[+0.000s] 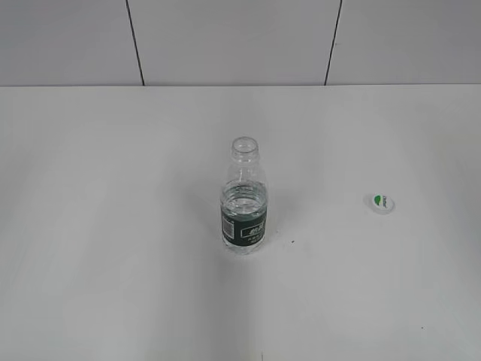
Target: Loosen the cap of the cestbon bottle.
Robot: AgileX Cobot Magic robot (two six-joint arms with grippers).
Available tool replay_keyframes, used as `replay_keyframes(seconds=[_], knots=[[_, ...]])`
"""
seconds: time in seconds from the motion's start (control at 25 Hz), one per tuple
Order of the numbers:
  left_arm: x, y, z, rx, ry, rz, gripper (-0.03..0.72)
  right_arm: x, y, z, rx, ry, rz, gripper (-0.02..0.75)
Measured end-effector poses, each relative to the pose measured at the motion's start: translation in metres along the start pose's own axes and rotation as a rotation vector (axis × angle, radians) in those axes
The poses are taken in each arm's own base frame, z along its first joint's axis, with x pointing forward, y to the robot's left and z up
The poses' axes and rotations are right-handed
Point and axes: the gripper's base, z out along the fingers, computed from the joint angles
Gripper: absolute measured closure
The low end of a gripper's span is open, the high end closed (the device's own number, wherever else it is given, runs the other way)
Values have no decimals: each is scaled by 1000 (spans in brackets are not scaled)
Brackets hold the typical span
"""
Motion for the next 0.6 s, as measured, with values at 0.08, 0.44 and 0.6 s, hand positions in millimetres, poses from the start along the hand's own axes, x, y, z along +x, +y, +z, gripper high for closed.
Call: replay_keyframes(seconds=[0.08, 0.44, 0.6], knots=[[14, 1, -10, 2, -57, -7, 140, 11, 0, -9, 2, -27, 3, 150], [50, 2, -41, 25, -232, -34, 146, 79, 1, -52, 18, -218, 20, 150], [63, -1, -41, 52, -265, -43, 148, 117, 4, -55, 18, -282, 25, 150]])
